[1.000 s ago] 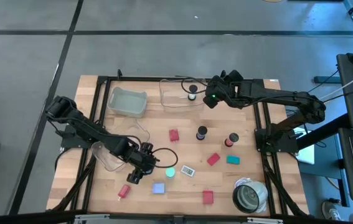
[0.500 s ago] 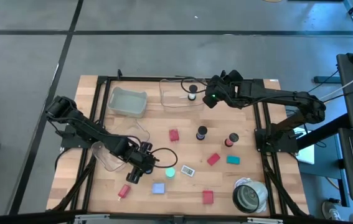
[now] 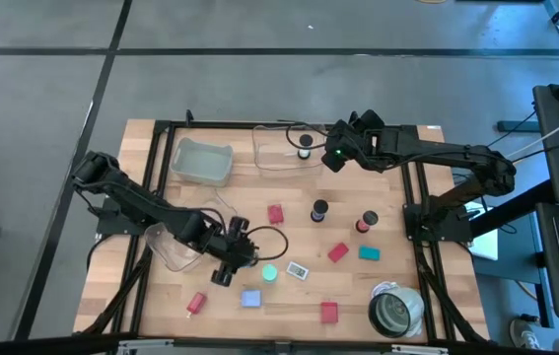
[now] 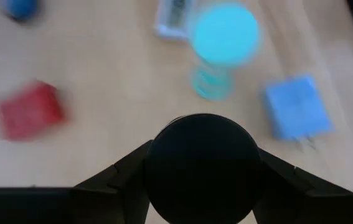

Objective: Pick & Place Office items
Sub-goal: Put the left purple hourglass into the top transparent bin

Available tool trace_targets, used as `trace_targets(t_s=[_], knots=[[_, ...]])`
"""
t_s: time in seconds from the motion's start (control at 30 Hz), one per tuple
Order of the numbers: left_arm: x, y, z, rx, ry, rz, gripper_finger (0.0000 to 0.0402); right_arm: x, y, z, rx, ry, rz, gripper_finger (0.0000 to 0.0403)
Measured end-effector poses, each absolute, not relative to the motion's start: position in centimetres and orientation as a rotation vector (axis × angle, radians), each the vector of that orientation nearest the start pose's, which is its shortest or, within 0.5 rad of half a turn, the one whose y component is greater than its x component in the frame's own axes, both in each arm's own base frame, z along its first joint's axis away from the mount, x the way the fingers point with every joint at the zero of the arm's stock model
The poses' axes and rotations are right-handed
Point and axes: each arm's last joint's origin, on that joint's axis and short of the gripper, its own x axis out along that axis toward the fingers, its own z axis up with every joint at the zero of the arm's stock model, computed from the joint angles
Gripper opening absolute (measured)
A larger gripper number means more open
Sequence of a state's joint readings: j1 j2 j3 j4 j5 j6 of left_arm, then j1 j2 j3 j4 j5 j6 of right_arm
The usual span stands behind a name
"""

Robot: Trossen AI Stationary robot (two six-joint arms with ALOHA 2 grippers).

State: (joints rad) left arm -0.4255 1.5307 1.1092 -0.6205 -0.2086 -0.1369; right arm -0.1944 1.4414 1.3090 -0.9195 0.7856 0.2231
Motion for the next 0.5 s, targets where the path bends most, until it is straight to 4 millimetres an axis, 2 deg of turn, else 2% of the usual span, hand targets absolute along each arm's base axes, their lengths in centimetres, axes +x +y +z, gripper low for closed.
trace_targets(t_s=[0.17,0.27,0.4,0.5], knots=[[29.3,-10.6,27.1,0.379,0.928,0.045,0.0206,27.1,-7.4,31.6,-0.143,0.943,-0.985,0.0242],[30.2,-9.1,29.4,0.5,0.832,0.278,0.0207,27.1,-7.4,31.6,-0.159,0.953,-0.976,0.0242],[31.1,-6.2,32.3,0.552,0.676,0.717,0.0207,27.1,-7.4,31.6,-0.167,0.962,-0.962,0.0242],[31.4,-3.4,33.4,0.53,0.686,0.785,0.0207,27.2,-7.5,31.5,-0.141,0.97,-0.929,0.0242]])
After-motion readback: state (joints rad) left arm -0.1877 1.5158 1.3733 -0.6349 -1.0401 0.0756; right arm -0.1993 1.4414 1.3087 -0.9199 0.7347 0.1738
